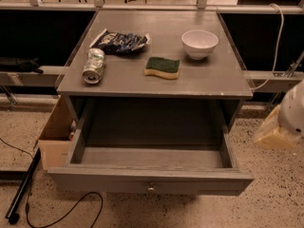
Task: Close top drawer
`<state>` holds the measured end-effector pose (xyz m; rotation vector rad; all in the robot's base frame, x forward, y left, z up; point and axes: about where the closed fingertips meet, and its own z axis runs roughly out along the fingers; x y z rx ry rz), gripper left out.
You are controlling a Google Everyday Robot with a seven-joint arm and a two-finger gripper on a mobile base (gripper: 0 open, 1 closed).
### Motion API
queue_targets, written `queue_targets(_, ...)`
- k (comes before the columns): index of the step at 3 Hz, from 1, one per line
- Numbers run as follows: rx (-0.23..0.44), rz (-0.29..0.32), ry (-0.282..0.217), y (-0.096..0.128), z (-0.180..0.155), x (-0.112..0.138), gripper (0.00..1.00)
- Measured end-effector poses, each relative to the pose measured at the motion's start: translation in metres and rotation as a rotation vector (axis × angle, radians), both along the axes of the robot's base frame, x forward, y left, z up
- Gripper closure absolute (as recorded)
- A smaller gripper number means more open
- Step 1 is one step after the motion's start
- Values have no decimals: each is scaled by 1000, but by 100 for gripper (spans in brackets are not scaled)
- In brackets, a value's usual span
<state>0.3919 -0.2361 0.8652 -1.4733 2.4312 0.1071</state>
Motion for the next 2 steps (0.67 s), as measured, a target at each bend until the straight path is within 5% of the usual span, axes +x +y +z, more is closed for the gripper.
queue_targets(1,109,-104,10,-2,-37,-17,100)
queue_targets(2,189,-143,49,19,-77,-38,100)
